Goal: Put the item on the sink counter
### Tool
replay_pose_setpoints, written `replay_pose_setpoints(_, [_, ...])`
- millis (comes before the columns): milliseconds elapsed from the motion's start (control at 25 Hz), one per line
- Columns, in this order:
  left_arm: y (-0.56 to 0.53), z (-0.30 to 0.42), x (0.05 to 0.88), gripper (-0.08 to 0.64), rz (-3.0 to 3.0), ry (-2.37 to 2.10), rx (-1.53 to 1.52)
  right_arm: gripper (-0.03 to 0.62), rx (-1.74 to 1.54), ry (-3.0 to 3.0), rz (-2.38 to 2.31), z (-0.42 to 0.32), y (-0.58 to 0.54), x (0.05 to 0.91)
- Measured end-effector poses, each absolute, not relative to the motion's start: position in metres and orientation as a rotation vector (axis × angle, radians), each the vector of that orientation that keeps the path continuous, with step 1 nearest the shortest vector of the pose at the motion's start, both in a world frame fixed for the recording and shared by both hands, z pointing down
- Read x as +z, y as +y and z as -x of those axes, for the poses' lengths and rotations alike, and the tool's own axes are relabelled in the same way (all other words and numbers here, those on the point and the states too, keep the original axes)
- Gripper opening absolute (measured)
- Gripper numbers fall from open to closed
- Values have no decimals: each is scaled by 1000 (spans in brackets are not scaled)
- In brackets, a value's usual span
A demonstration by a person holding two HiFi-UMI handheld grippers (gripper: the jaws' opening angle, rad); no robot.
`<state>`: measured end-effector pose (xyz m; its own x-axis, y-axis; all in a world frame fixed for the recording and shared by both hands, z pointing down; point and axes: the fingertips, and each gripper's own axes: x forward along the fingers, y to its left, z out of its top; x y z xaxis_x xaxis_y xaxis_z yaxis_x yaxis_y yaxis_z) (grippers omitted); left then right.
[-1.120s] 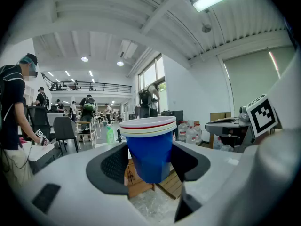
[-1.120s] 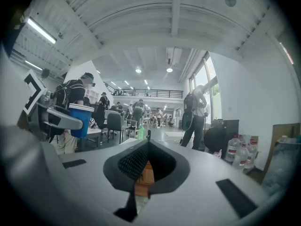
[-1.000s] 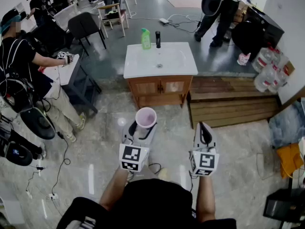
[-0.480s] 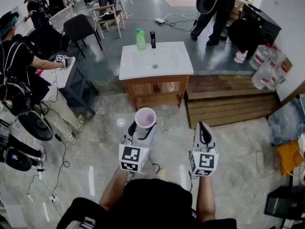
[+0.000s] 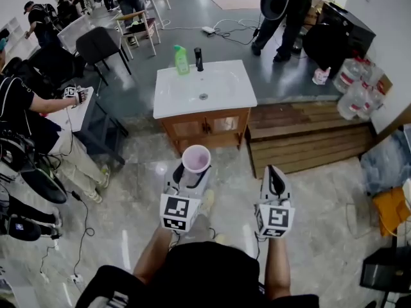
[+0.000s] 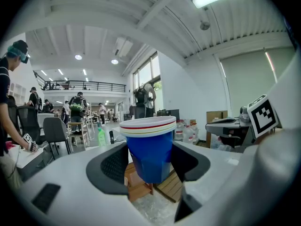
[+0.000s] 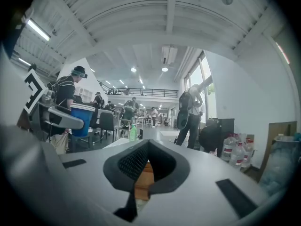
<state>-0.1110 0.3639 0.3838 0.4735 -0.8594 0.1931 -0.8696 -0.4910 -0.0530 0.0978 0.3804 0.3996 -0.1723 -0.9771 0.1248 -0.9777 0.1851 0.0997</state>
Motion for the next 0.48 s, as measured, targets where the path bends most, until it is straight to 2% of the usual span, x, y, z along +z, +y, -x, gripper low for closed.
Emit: replay_pose_setpoints(480, [237,109,384,272,-2694,-1446,311,-2,40,-2250,-1958,-89,264,399])
